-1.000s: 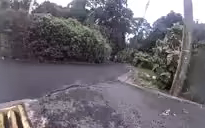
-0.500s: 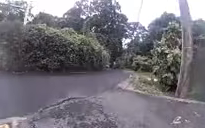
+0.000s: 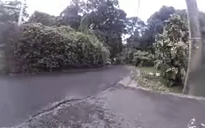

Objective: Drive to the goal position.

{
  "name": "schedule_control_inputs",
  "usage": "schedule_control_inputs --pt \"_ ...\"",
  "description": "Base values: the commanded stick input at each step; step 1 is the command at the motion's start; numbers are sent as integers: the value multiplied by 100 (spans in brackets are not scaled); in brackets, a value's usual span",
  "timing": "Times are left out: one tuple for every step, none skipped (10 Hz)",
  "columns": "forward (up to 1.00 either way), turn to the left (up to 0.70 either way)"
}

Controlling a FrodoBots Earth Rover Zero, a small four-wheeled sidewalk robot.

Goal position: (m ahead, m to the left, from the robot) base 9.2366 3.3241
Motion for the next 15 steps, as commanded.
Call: schedule_control_inputs --pt "50 0" --pt "50 0" --pt "50 0" --pt "50 0" --pt "50 0" --pt "50 0" --pt "50 0" --pt "50 0" --pt "50 0" --pt "50 -27" --pt "50 -50" --pt "50 -50" --pt "50 -26" --pt "50 0" --pt "50 0"
